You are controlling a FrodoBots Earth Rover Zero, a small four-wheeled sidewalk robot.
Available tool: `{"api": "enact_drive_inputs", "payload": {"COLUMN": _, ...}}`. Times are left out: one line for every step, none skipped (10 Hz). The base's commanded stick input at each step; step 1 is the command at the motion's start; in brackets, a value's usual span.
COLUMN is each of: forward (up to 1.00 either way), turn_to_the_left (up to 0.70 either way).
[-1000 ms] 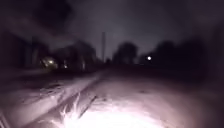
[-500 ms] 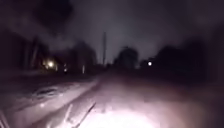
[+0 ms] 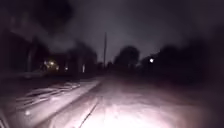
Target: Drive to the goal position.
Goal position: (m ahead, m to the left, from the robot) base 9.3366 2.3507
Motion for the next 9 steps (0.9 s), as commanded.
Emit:
{"api": "enact_drive_inputs", "payload": {"forward": 0.70, "turn_to_the_left": -0.35}}
{"api": "enact_drive_inputs", "payload": {"forward": 0.70, "turn_to_the_left": -0.35}}
{"api": "enact_drive_inputs", "payload": {"forward": 0.70, "turn_to_the_left": -0.35}}
{"api": "enact_drive_inputs", "payload": {"forward": 0.70, "turn_to_the_left": -0.35}}
{"api": "enact_drive_inputs", "payload": {"forward": 0.70, "turn_to_the_left": -0.35}}
{"api": "enact_drive_inputs", "payload": {"forward": 0.70, "turn_to_the_left": -0.27}}
{"api": "enact_drive_inputs", "payload": {"forward": 0.70, "turn_to_the_left": 0.00}}
{"api": "enact_drive_inputs", "payload": {"forward": 0.70, "turn_to_the_left": 0.00}}
{"api": "enact_drive_inputs", "payload": {"forward": 0.70, "turn_to_the_left": 0.00}}
